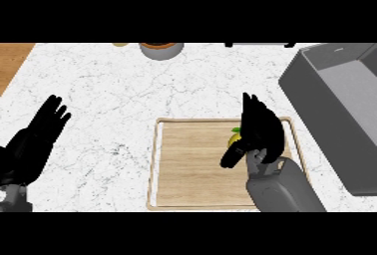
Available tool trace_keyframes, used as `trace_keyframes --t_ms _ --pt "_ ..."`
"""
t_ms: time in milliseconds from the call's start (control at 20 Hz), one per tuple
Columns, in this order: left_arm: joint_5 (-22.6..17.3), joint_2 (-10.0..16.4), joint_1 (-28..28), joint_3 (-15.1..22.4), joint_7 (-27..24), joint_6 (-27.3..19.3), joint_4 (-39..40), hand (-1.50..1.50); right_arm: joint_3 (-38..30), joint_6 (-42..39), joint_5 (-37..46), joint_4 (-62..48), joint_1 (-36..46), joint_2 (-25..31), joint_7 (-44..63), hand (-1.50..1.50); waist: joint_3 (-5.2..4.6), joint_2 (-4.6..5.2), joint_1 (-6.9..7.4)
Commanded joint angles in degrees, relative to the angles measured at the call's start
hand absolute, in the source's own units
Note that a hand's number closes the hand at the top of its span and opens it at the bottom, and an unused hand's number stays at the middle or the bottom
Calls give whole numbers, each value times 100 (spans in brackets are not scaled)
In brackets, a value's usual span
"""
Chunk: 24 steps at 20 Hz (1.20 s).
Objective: Pick the lemon from the tray and place it in the cardboard box
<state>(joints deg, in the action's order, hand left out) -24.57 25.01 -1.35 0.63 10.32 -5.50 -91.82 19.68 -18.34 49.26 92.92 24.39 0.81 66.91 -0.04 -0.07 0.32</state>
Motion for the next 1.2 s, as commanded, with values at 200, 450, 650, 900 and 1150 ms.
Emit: trace_keyframes --t_ms 200,450,650,900,1150 --pt "215 -188 175 53 -217 39 -20 0 -150 -465 -86 -398 411 -77 1209 -150 -2 0 1" --pt "98 -117 267 -92 -41 108 -284 0 -4 12 -144 -927 518 -77 1267 -150 1 2 65" --pt "119 -33 159 -185 -78 277 -25 0 -161 -148 -124 -1064 617 -77 1313 -150 -2 3 27" --pt "-85 21 133 -431 72 393 -53 0 -284 -129 -116 -1357 482 -77 947 -150 1 3 21" --pt "136 -191 20 -226 36 356 39 0 -71 47 -159 -1318 269 -77 1042 -150 1 2 -7"
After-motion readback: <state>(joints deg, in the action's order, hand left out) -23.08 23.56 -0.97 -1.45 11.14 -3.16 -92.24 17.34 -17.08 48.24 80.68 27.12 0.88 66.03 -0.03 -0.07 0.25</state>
